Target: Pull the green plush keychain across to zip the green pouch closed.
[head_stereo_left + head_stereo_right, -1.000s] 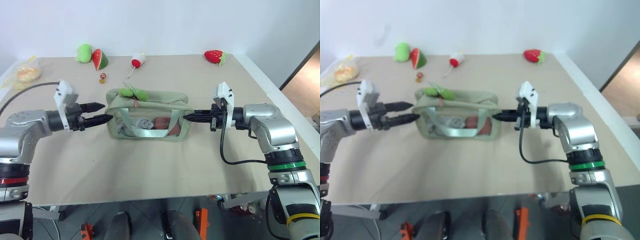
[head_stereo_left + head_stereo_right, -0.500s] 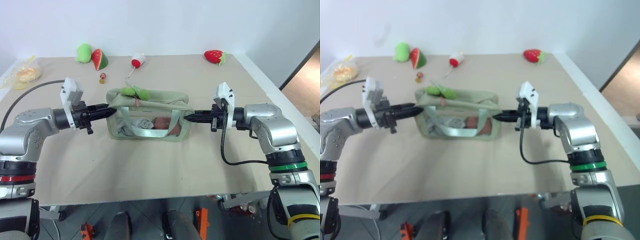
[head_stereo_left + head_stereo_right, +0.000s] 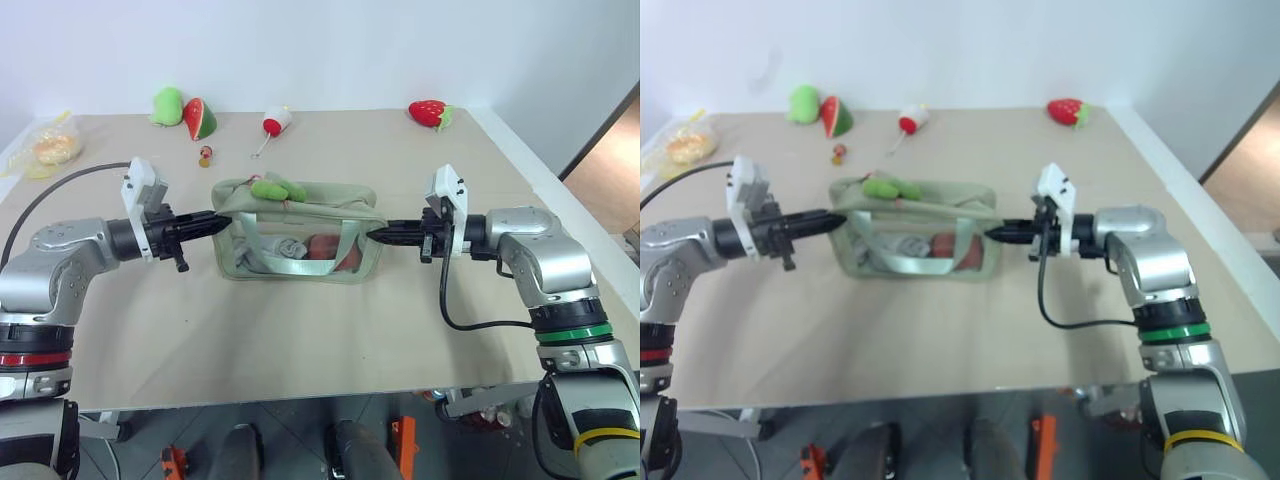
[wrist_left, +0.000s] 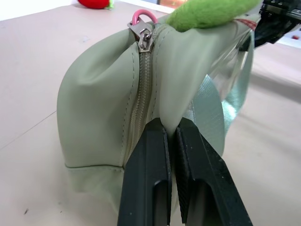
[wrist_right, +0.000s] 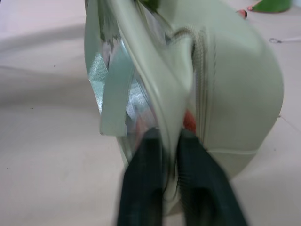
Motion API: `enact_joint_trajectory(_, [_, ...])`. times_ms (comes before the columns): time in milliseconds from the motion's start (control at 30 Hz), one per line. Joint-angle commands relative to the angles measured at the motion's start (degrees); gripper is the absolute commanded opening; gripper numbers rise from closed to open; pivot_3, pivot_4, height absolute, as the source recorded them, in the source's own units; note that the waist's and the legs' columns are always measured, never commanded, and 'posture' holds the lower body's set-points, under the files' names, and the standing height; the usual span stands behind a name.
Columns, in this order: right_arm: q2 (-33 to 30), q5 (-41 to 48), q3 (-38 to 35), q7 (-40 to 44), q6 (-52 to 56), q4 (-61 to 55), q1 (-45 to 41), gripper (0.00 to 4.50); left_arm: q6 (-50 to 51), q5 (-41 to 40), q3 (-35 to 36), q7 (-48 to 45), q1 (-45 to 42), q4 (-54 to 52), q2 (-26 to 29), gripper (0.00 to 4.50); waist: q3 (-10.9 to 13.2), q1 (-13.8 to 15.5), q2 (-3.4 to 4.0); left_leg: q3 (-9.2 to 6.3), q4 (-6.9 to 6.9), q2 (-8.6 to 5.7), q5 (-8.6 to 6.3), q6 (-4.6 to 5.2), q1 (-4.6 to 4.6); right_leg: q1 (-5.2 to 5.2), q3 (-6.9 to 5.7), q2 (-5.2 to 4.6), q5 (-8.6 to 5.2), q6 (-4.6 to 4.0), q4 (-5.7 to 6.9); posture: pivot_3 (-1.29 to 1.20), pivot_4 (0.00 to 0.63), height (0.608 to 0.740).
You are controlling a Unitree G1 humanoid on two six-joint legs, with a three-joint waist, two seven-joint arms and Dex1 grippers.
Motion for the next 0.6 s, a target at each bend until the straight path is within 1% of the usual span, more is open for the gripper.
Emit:
enact_joint_trajectory(33, [-1.3, 1.8, -2.4, 1.0, 0.5, -1.4, -0.5, 1.96, -0.4, 0.3, 0.1, 0.2, 0.2, -1.0, 0.3, 0.00, 0.0, 0.0, 0.00, 0.00, 0.00, 0.00, 0.00, 0.00, 0.00, 0.00, 0.00, 0.00, 0.00, 0.00, 0.00, 0.00, 0.150, 0.740])
enact_joint_trajectory(133, [-1.8, 3.3, -4.5, 0.6, 0.8, -1.0, -1.1, 3.09, -0.7, 0.4, 0.0, 0.2, 0.3, -1.1, 0.1, 0.00, 0.0, 0.0, 0.00, 0.00, 0.00, 0.00, 0.00, 0.00, 0.01, 0.00, 0.00, 0.00, 0.00, 0.00, 0.00, 0.00, 0.150, 0.740])
enact_joint_trajectory(167, [-2.0, 4.2, -5.8, 0.3, 1.2, -0.5, -1.7, 3.40, -0.8, 0.5, -0.1, 0.3, 0.3, -1.0, 0.1, 0.00, 0.0, 0.0, 0.00, 0.00, 0.00, 0.00, 0.00, 0.00, 0.01, 0.00, 0.00, 0.00, 0.00, 0.00, 0.00, 0.00, 0.150, 0.740])
enact_joint_trajectory(267, [-2.0, 7.3, -10.2, -0.5, 1.5, 0.6, -4.5, 3.40, -1.1, 0.5, 0.0, 0.3, 0.3, -0.8, 0.0, 0.00, 0.0, 0.0, 0.00, 0.00, 0.00, 0.00, 0.00, 0.00, 0.01, 0.00, 0.01, 0.00, 0.00, 0.00, 0.00, 0.00, 0.150, 0.740])
enact_joint_trajectory(400, [-0.1, 7.0, -13.3, -6.3, -0.4, 4.5, -10.7, 3.40, -1.4, 0.6, -0.2, 0.3, 0.2, -0.6, -0.2, 0.00, 0.0, 0.0, 0.01, 0.01, -0.01, 0.00, 0.00, 0.00, 0.03, 0.00, 0.01, 0.00, 0.02, -0.02, 0.00, 0.00, 0.150, 0.740])
enact_joint_trajectory(467, [1.7, 6.6, -12.3, -8.1, -0.1, 4.2, -13.3, 3.40, -1.6, 0.8, -0.3, 0.3, 0.2, -0.4, -0.3, 0.00, 0.0, -0.1, 0.01, 0.00, -0.02, 0.01, 0.00, 0.00, 0.05, 0.00, 0.00, 0.01, 0.01, -0.04, 0.00, 0.00, 0.150, 0.740])
enact_joint_trajectory(600, [5.0, 2.6, -6.2, -8.7, -1.8, 2.0, -15.0, 3.40, -1.8, 1.2, -0.4, 0.1, -0.3, 0.0, -0.6, 0.00, 0.0, -0.1, 0.01, 0.01, -0.06, 0.04, 0.00, 0.00, 0.06, 0.01, 0.01, 0.04, 0.02, -0.04, 0.00, 0.00, 0.150, 0.740])
